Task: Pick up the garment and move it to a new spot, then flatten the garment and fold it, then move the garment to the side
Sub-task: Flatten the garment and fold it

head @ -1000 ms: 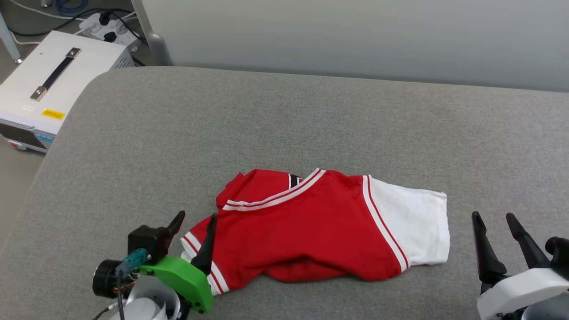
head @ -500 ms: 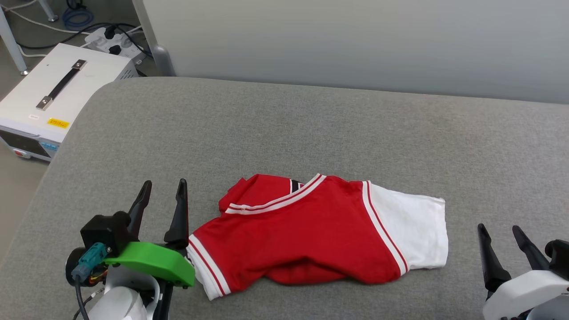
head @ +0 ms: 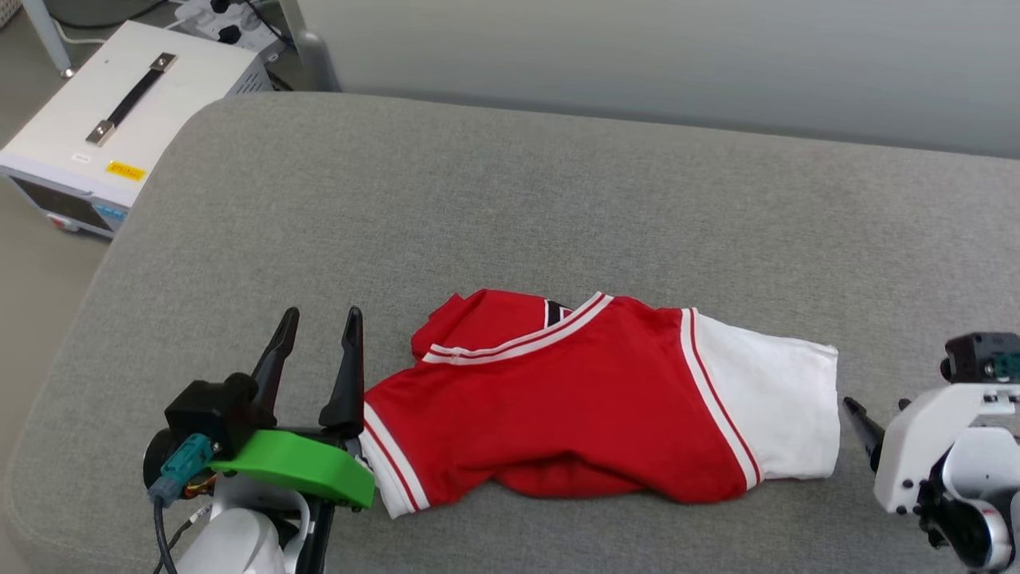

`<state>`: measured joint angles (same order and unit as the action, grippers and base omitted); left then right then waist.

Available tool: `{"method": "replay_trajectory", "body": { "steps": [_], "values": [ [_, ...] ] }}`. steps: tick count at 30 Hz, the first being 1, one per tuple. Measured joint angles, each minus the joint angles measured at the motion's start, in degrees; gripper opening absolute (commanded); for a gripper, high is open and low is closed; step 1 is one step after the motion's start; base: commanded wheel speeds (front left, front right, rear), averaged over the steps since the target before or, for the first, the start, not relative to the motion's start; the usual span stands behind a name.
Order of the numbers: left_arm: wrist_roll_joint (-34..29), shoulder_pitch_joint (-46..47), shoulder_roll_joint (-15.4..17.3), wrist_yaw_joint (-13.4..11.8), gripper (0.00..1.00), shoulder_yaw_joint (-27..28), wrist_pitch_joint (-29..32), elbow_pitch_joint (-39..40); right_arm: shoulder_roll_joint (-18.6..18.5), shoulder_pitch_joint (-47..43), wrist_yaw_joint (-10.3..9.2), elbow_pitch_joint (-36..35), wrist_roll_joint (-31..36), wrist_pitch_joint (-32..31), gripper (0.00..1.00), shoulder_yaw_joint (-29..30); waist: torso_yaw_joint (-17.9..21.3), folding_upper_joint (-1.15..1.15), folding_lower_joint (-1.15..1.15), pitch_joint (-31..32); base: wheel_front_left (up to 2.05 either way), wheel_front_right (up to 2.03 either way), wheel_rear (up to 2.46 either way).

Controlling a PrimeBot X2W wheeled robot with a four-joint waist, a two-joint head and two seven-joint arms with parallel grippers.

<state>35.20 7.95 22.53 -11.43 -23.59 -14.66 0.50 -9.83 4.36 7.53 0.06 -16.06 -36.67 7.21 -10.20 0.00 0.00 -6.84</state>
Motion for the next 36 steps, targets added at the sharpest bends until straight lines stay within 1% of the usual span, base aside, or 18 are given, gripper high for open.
{"method": "replay_trajectory", "body": {
  "steps": [4, 8, 12, 16, 17, 18, 19, 22, 26, 29, 32, 33, 36],
  "values": [
    [-0.9, 0.7, -1.3, 1.5, 1.00, 0.7, 0.0, -0.1, -3.0, 6.0, 0.00, 3.5, -1.3, -5.4, 1.00, -2.4, -1.3, 0.00, 0.00, -2.0, 0.00, 0.00, 0.00],
    [-1.4, 1.7, -2.3, 2.8, 1.00, 1.9, 0.0, -0.6, -5.0, 10.7, 0.00, 7.7, -2.2, -7.5, 1.00, -4.8, -2.5, 0.00, 0.00, -4.0, 0.00, 0.00, 0.00],
    [-1.9, 2.2, -3.2, 4.0, 1.00, 2.8, 0.0, -1.6, -5.5, 13.0, 0.00, 12.5, -3.2, -9.4, 1.00, -7.5, -3.4, 0.00, 0.00, -5.9, 0.00, 0.00, 0.00],
    [-2.4, 2.2, -4.1, 4.9, 1.00, 3.9, 0.0, -2.4, -5.9, 13.7, -0.02, 15.6, -4.4, -13.4, 1.00, -8.9, -4.2, 0.00, 0.00, -7.1, 0.00, 0.00, 0.00],
    [-2.5, 2.2, -4.4, 5.2, 1.00, 4.1, 0.0, -2.6, -6.0, 14.1, -0.02, 15.8, -4.9, -14.3, 0.36, -9.0, -4.3, 0.00, 0.00, -7.3, 0.00, 0.00, 0.00],
    [-2.5, 2.2, -4.7, 5.6, 1.00, 4.4, 0.0, -2.8, -6.1, 14.3, -0.02, 15.9, -5.2, -15.0, 0.03, -9.0, -4.3, 0.00, 0.00, -7.5, 0.00, 0.00, 0.00],
    [-2.5, 2.2, -4.8, 5.8, 1.00, 4.6, 0.0, -3.0, -6.1, 14.5, -0.02, 16.1, -5.6, -15.5, 0.00, -9.0, -4.3, 0.00, 0.00, -7.5, 0.00, 0.00, 0.00],
    [-2.5, 2.1, -4.8, 6.2, 1.00, 5.6, 0.0, -3.6, -6.5, 14.6, -0.02, 16.3, -7.0, -15.6, 0.00, -9.5, -3.8, 0.00, 0.00, -7.2, 0.00, 0.00, 0.00],
    [-2.4, 1.7, -4.7, 6.7, 1.00, 5.9, 0.1, -4.4, -6.5, 14.7, -0.01, 15.8, -7.7, -13.2, 0.00, -9.0, -3.0, 0.00, 0.00, -6.5, 0.00, 0.00, 0.00],
    [-0.8, 1.5, -4.1, 7.2, 1.00, 6.4, 2.3, -5.2, -5.9, 14.5, 0.00, 13.9, -7.9, -11.4, 0.00, -7.3, -2.4, 0.00, 0.00, -5.7, 0.00, 0.00, 0.00],
    [1.1, 1.5, -1.6, 7.9, 1.00, 7.3, 7.5, -5.6, -6.0, 13.2, 0.00, 10.2, -7.4, -10.2, 0.00, -4.0, -1.8, 0.00, 0.00, -4.7, 0.00, 0.00, 0.00],
    [3.3, 1.5, 1.4, 8.4, 1.00, 7.6, 13.2, -5.6, -6.0, 11.0, 0.00, 6.3, -6.5, -9.7, 0.00, -0.2, -1.1, 0.00, 0.00, -3.8, 0.00, 0.00, 0.00],
    [5.1, 1.5, 4.1, 9.0, 1.00, 7.5, 19.6, -5.5, -5.5, 8.2, 0.00, 3.0, -5.7, -9.8, 0.00, 2.7, -0.1, 0.00, 0.00, -3.0, 0.00, 0.00, 0.00]
  ]
}}
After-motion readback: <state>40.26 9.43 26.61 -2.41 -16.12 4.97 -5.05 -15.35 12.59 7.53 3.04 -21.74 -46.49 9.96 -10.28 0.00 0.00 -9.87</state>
